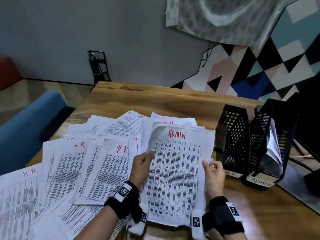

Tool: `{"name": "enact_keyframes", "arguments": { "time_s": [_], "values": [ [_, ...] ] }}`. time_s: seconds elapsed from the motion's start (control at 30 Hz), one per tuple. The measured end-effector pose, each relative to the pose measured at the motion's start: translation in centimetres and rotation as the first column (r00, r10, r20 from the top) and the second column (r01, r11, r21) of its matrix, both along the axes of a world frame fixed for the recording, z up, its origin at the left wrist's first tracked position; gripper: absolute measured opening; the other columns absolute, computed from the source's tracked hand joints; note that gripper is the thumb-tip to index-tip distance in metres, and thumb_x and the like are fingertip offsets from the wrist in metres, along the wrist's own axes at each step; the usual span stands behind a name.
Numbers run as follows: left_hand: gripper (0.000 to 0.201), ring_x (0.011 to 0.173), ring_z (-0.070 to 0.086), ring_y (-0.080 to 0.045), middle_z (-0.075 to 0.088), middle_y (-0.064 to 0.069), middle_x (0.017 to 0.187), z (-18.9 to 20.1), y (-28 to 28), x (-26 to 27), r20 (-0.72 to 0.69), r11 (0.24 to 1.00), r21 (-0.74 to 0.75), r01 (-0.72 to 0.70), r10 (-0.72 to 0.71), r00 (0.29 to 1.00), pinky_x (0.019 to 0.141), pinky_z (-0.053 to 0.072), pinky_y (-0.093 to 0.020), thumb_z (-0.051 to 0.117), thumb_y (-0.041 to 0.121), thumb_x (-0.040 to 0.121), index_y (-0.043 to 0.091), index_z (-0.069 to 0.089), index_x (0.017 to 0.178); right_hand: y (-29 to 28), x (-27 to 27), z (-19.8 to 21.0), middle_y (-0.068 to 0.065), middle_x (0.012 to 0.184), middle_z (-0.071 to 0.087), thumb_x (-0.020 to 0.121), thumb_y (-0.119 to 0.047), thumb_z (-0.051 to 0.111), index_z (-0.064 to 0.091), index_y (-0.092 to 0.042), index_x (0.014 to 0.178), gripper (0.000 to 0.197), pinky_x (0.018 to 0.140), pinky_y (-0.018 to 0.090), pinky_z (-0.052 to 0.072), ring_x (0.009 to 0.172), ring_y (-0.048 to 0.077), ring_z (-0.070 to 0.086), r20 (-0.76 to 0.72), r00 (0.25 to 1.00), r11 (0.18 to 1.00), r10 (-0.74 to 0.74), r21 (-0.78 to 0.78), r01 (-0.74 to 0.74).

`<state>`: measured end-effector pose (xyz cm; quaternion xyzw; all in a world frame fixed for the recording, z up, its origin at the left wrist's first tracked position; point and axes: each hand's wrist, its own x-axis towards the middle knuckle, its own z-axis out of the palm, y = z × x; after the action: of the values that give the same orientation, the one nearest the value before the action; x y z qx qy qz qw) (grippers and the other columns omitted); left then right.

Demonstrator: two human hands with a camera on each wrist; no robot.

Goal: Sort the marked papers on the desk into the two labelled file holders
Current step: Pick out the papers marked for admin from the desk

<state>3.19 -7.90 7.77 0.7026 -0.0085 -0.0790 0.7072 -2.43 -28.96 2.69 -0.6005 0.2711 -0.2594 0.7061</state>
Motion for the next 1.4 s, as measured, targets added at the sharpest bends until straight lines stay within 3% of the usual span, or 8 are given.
{"name": "enact_keyframes", "arguments": {
  "time_s": [0.2,0.33,0.47,0.63,0.73,0.83,1.07,1.4],
  "values": [
    [0.029,0.063,0.056,-0.001,0.061,0.007,0.067,-0.3,0.6,0.1,-0.036,0.997,-0.070,-0.039,0.036,0.999,0.068,0.048,-0.020,0.050,0.032,0.089,0.015,0.064,0.071,0.1,-0.3,-0.2,-0.009,0.034,0.052,0.081,0.006,0.062,0.041,-0.012,0.062,0.034,0.040,0.009,0.037,0.034,-0.002,0.041,0.046,0.999,1.000,0.000,0.009,0.000],
    [0.042,0.109,0.058,-0.013,0.059,-0.002,0.120,0.0,0.6,-0.2,-0.072,0.997,-0.072,-0.024,0.019,0.997,0.106,0.030,-0.029,0.036,0.036,0.096,0.005,0.060,0.113,0.2,-0.5,0.3,-0.007,0.057,0.069,0.080,0.009,0.061,0.052,-0.013,0.079,0.024,0.053,0.012,0.052,0.055,0.000,0.062,0.054,0.996,0.998,0.070,0.007,-0.070],
    [0.028,0.075,0.057,-0.036,0.048,-0.044,0.092,0.4,0.6,-0.6,-0.029,0.996,-0.086,-0.025,0.022,0.999,0.107,0.037,-0.046,0.046,0.015,0.094,-0.007,0.049,0.077,-0.1,-0.1,1.9,0.019,0.111,0.060,0.080,0.005,0.062,0.051,-0.028,0.122,0.054,0.073,0.016,0.055,0.104,0.023,0.061,0.084,0.992,0.996,0.093,0.002,-0.093],
    [0.023,0.089,0.059,-0.034,0.065,-0.018,0.081,-0.6,1.0,-0.2,-0.048,0.997,-0.073,0.022,-0.026,0.999,0.099,0.046,-0.042,0.047,0.014,0.094,-0.004,0.056,0.082,-1.1,0.4,4.5,0.024,0.127,0.052,0.081,0.008,0.059,0.046,-0.061,0.112,0.077,0.074,0.015,0.054,0.117,0.025,0.054,0.161,0.973,0.980,0.168,-0.135,-0.147],
    [0.021,0.079,0.055,-0.014,0.063,0.005,0.072,-1.2,1.1,0.0,-0.048,0.997,-0.046,0.056,-0.058,0.997,0.076,0.048,-0.017,0.048,0.014,0.093,0.004,0.065,0.087,-1.4,0.4,5.7,0.014,0.122,0.054,0.081,0.009,0.059,0.047,-0.031,0.127,0.062,0.066,0.008,0.052,0.087,-0.008,0.064,0.133,0.961,0.952,0.243,-0.221,-0.210],
    [0.019,0.094,0.060,-0.012,0.066,-0.001,0.093,-1.0,1.2,0.0,-0.045,0.995,-0.043,0.086,-0.088,0.995,0.093,0.047,-0.028,0.047,0.014,0.093,0.013,0.066,0.090,-2.0,0.8,5.5,0.010,0.119,0.056,0.079,0.010,0.061,0.051,-0.010,0.125,0.051,0.068,0.005,0.050,0.082,-0.015,0.061,0.124,0.956,0.938,0.265,-0.262,-0.226],
    [0.037,0.112,0.052,-0.041,0.058,-0.003,0.105,0.0,1.2,-0.8,-0.009,0.995,-0.086,0.045,-0.046,0.999,0.105,0.035,-0.057,0.052,0.041,0.080,0.005,0.063,0.085,-1.9,0.4,4.9,-0.009,0.076,0.071,0.075,0.012,0.064,0.063,-0.017,0.083,0.030,0.061,0.012,0.052,0.069,-0.003,0.066,0.047,0.927,0.913,0.373,-0.196,-0.358],
    [0.007,0.083,0.064,-0.004,0.072,0.008,0.083,-0.5,1.7,-0.4,-0.002,0.997,-0.047,0.057,-0.057,0.998,0.086,0.049,-0.037,0.060,0.012,0.082,0.016,0.063,0.086,-1.2,-0.3,3.3,-0.014,0.056,0.063,0.074,0.022,0.054,0.067,-0.024,0.050,0.053,0.049,0.013,0.042,0.053,-0.002,0.056,-0.026,0.897,0.878,0.442,-0.191,-0.438]
  ]
}}
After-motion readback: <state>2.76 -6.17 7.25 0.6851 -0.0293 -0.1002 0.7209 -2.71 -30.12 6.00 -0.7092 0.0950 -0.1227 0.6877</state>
